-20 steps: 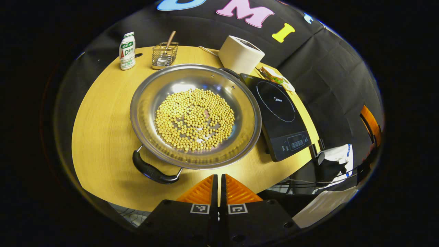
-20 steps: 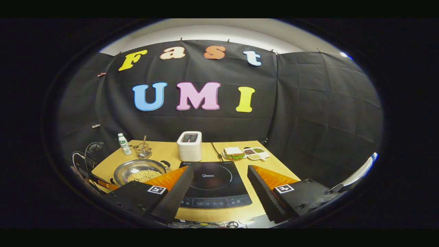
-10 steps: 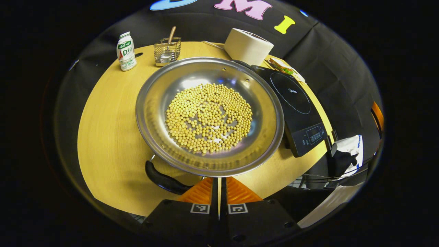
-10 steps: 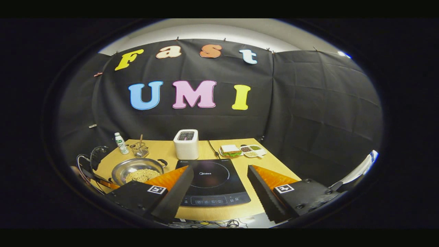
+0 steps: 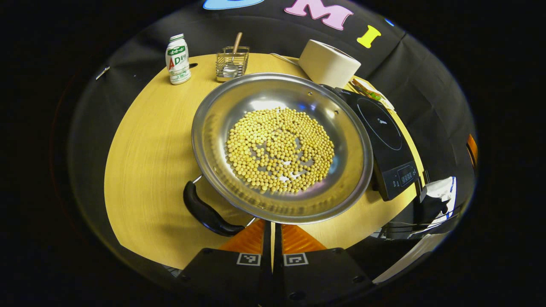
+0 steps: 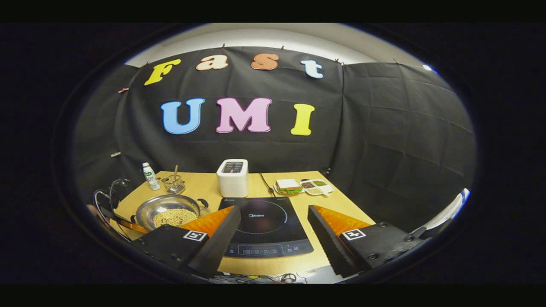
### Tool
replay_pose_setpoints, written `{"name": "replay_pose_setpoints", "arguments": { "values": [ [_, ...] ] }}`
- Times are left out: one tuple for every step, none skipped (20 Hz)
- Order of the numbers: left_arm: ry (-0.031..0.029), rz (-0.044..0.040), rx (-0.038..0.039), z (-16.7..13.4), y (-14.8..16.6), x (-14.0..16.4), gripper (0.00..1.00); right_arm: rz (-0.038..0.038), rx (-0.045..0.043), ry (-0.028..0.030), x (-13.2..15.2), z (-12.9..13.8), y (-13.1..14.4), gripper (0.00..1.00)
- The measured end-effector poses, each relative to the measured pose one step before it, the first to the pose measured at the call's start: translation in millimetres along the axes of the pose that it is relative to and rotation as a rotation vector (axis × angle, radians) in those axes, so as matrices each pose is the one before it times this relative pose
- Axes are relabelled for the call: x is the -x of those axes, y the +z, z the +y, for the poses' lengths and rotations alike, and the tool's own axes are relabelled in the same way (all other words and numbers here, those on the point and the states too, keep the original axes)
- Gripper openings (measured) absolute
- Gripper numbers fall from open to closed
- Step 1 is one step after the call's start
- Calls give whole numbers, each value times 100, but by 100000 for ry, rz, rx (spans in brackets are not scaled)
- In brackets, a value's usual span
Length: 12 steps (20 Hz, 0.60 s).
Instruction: First push the handle of the pot to place it horizontally, then grasp the pot with both hands and set it on the induction cooktop.
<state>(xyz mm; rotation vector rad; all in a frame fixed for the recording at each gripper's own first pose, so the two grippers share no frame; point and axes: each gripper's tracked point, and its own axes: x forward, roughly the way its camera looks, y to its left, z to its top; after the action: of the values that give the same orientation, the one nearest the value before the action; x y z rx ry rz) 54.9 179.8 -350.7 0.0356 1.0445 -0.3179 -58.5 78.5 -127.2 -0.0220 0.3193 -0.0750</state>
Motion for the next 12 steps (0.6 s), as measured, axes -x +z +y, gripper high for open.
{"name": "replay_pose_setpoints", "arguments": {
  "values": [
    [895,31,345,472,151,-14,5,130,-638,-616,-146,-157,53,99],
    [879,62,484,479,66,-95,5,149,-511,-500,-206,-159,2,99],
    [877,-64,622,535,198,-26,5,341,-357,-341,-151,-92,-6,99],
    [1055,-280,872,518,209,-34,5,212,-148,-74,-116,-22,-25,99],
    [934,-360,1077,550,261,-62,5,57,127,16,-1,66,45,98],
    [994,-638,1265,621,281,-76,5,-94,234,142,-55,56,33,98],
    [771,-609,1208,450,326,-15,5,142,370,154,-59,39,-43,99],
    [772,-531,1509,501,329,-4,5,299,257,160,-30,22,-118,98],
    [800,-761,2129,449,357,-53,5,355,182,217,-11,145,-54,99],
    [276,-575,2038,294,281,-63,5,385,177,277,-98,38,-112,98],
    [371,-567,1821,311,294,-56,5,246,193,100,-90,48,-20,98],
    [638,-724,1629,374,348,-86,5,134,218,124,-56,45,-58,98]
  ]
}}
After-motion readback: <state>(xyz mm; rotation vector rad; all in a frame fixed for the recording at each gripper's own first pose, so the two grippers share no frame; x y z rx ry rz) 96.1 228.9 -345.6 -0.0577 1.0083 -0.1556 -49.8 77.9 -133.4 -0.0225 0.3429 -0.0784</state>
